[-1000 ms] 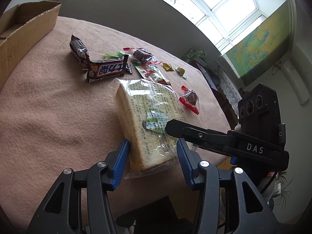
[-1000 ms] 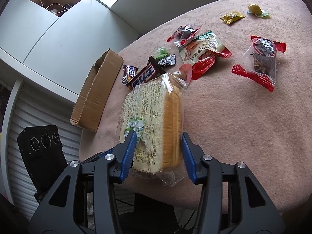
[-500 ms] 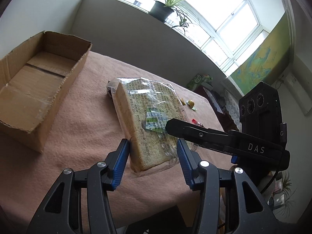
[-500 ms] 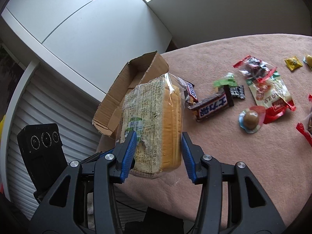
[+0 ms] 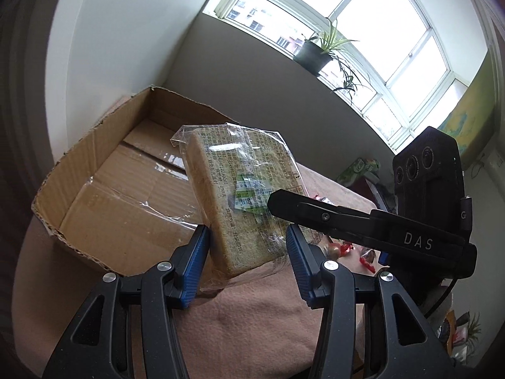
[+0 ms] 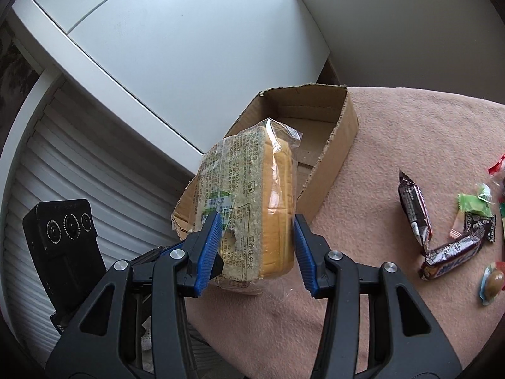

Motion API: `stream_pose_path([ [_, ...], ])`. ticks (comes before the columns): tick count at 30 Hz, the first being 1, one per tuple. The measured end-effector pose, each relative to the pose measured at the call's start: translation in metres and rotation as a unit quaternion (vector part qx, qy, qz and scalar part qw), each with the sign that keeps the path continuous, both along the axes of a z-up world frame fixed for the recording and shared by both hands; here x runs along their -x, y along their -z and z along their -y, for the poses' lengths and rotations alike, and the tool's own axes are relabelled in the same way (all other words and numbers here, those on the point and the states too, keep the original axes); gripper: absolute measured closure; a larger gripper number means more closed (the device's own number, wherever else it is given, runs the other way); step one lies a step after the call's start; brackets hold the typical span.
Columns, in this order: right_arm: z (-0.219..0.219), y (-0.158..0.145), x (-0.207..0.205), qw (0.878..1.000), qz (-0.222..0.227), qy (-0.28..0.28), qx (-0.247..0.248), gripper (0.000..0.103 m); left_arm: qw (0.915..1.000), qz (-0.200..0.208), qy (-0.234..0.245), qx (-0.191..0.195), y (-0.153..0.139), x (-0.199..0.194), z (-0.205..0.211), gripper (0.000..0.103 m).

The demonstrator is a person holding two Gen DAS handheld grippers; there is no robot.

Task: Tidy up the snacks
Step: 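Carry the bread loaf with the right tool into the cardboard box and release, then withdraw the right tool from the box toward the snack pile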

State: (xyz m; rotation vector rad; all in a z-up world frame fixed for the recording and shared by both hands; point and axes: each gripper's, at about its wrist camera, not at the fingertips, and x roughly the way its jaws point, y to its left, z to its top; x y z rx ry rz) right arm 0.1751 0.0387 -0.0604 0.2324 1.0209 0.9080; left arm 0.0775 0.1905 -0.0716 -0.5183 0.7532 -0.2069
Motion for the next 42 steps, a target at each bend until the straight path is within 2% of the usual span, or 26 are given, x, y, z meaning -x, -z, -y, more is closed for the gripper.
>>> stream_pose_path([
  [8,-0.032,0.011,-0.016,1.0,-0.009,-0.013,0.007,0.055,0.9998,-0.01,-0.018,-0.002,0.014,-0.011,-0.032,0.055],
  [11,-0.042,0.014,-0.021,1.0,0.001,-0.009,0.023,0.055,0.9995,-0.013,-0.028,-0.011,0.016,-0.018,-0.035,0.054],
  [13,-0.04,0.012,-0.023,0.999,0.013,-0.006,0.029,0.055,0.9985,-0.017,-0.044,-0.029,0.019,-0.018,-0.039,0.054],
  [18,-0.03,0.002,-0.017,0.999,0.028,0.001,0.029,0.045,0.9977,-0.023,-0.059,-0.026,0.025,-0.016,-0.051,0.055],
  [24,-0.01,-0.011,-0.003,0.999,0.035,0.01,0.024,0.044,0.9977,-0.008,-0.06,-0.031,0.014,-0.002,-0.05,0.055],
  [29,0.03,-0.028,0.024,0.998,0.054,0.034,0.017,0.029,0.9978,0.011,-0.055,-0.036,-0.002,0.013,-0.04,0.055],
  [31,0.051,-0.033,0.036,0.997,0.064,0.046,0.019,0.027,0.9978,0.019,-0.053,-0.036,-0.009,0.023,-0.034,0.052],
  [33,0.074,-0.035,0.05,0.995,0.079,0.062,0.03,0.02,0.9976,0.028,-0.05,-0.039,-0.014,0.035,-0.025,0.049],
  [35,0.101,-0.035,0.065,0.991,0.094,0.084,0.046,0.019,0.9973,0.04,-0.045,-0.042,-0.016,0.047,-0.015,0.044],
  [42,0.195,-0.025,0.114,0.98,0.114,0.146,0.077,0.019,0.9969,0.056,0.012,-0.053,-0.014,0.077,0.037,0.044],
])
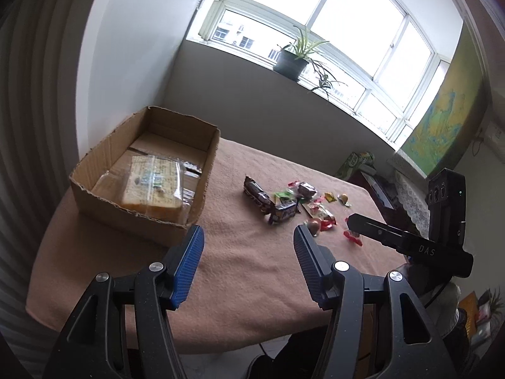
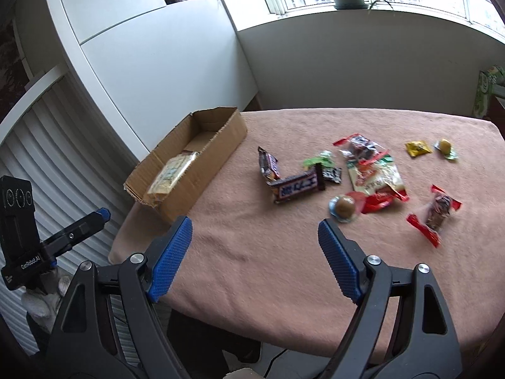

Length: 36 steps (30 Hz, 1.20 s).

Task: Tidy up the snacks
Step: 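Withdraw the right tool from the box toward the snack pile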

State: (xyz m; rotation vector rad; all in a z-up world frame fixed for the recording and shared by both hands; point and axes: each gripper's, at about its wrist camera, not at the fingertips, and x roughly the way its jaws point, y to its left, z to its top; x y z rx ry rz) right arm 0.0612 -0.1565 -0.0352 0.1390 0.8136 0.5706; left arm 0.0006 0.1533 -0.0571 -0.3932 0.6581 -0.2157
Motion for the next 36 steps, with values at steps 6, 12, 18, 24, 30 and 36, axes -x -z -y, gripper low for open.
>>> stream_pose_path([
  [6,0.065,-0.004,0.038,0.998,0.013,0.047,-0.032,0.019,0.9993,0.029,0.02,0.015,-0.009,0.026,0.028,0.044],
  [12,0.11,-0.028,0.071,0.994,0.056,0.084,-0.033,0.019,0.9973,0.06,0.039,0.014,-0.036,0.047,0.046,0.044],
  [18,0.143,-0.045,0.091,0.989,0.092,0.114,-0.03,0.018,0.995,0.086,0.052,0.001,-0.063,0.059,0.06,0.044],
  [24,0.165,-0.038,0.08,0.983,0.099,0.149,-0.029,0.018,0.9913,0.097,0.09,-0.005,-0.077,0.046,0.081,0.044],
  [30,0.174,-0.007,0.047,0.983,0.071,0.168,-0.013,0.015,0.9896,0.09,0.108,-0.033,-0.067,0.015,0.1,0.044],
  [36,0.163,0.019,0.02,0.985,0.064,0.158,0.04,0.015,0.993,0.04,0.094,-0.06,-0.029,-0.028,0.103,0.044],
])
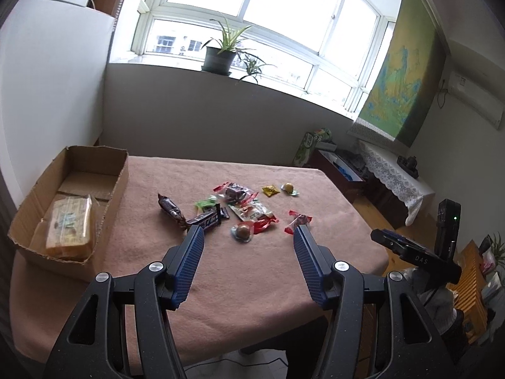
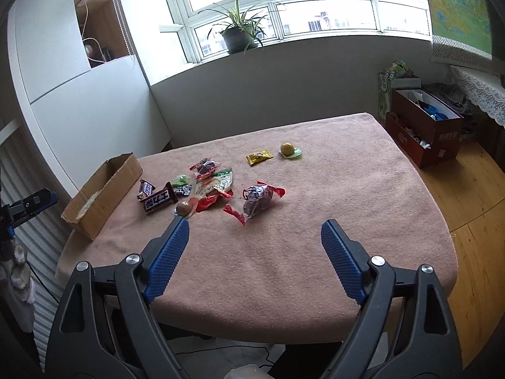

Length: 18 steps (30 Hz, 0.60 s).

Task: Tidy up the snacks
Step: 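Withdraw the right tool from the box toward the snack pile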

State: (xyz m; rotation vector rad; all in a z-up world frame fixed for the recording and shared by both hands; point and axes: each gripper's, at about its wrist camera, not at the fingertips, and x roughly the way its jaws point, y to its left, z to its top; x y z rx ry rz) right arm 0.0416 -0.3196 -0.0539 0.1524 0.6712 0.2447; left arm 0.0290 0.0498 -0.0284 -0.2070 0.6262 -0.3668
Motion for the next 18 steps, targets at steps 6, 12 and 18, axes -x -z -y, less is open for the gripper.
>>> stream_pose_path([
  [6,-0.004,0.02,-0.037,0.999,-0.027,-0.027,0.029,0.015,0.9986,-0.053,-0.004,-0.009,0.046,-0.04,-0.001,0.044],
  [12,-0.01,0.037,-0.076,0.996,-0.072,-0.045,0.032,0.016,0.9963,-0.081,-0.005,-0.029,0.072,-0.074,-0.001,0.044],
  [18,-0.014,0.052,-0.113,0.99,-0.123,-0.059,-0.031,0.02,0.995,-0.086,0.007,-0.05,0.075,-0.1,0.0,0.044],
])
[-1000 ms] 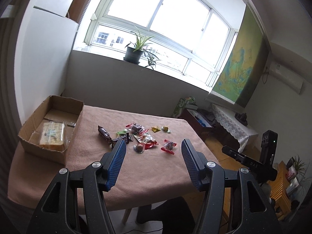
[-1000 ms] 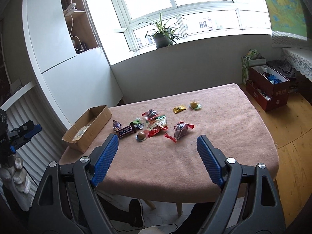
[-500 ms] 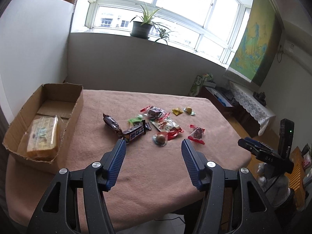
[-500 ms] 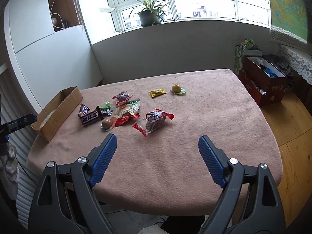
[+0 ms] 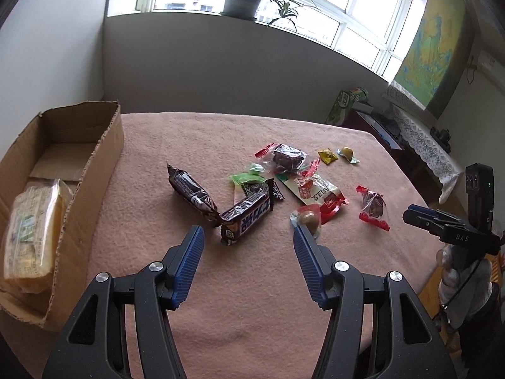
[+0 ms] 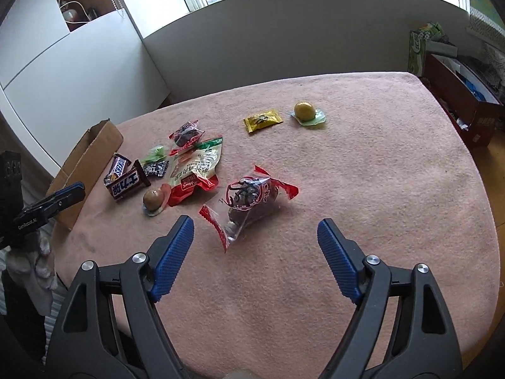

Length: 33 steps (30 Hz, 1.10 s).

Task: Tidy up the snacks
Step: 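Withdraw the right tool from the box toward the snack pile, then grasp the Snickers bar with the left tool while the right tool grasps the dark candy bag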

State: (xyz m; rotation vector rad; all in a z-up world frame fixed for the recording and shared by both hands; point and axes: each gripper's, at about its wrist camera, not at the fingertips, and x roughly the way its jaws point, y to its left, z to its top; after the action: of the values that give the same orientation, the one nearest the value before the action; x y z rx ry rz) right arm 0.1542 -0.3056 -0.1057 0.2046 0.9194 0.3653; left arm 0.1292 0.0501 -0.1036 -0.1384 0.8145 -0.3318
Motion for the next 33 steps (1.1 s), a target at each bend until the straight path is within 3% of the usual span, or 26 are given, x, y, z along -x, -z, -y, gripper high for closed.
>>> stream_pose_path([
  [10,-0.003,0.018,-0.032,0.997,-0.061,0.014,-0.042,0.024,0.996,-0.02,0.065,-0.058,0.004,-0.043,0.028,0.046],
  [15,-0.012,0.023,-0.035,0.997,-0.069,0.014,-0.043,0.025,0.9919,-0.033,0.079,-0.094,0.01,-0.058,0.037,0.052],
  [19,-0.019,0.024,-0.039,0.997,-0.069,0.014,-0.037,0.026,0.9897,-0.061,0.095,-0.088,0.022,-0.067,0.036,0.063],
  [21,-0.026,0.025,-0.039,0.998,-0.065,0.011,-0.022,0.031,0.99,-0.062,0.09,-0.089,0.025,-0.065,0.034,0.064],
  [26,-0.052,0.026,-0.041,0.998,-0.04,0.0,0.052,0.032,0.9926,-0.056,0.08,-0.072,0.023,-0.057,0.031,0.064],
  [31,-0.073,0.029,-0.034,0.989,-0.009,-0.007,0.146,0.049,0.9943,-0.054,0.057,-0.073,0.03,-0.061,0.029,0.064],
  [33,-0.074,0.028,-0.032,0.988,-0.003,-0.009,0.156,0.053,0.9938,-0.052,0.056,-0.081,0.034,-0.061,0.03,0.064],
])
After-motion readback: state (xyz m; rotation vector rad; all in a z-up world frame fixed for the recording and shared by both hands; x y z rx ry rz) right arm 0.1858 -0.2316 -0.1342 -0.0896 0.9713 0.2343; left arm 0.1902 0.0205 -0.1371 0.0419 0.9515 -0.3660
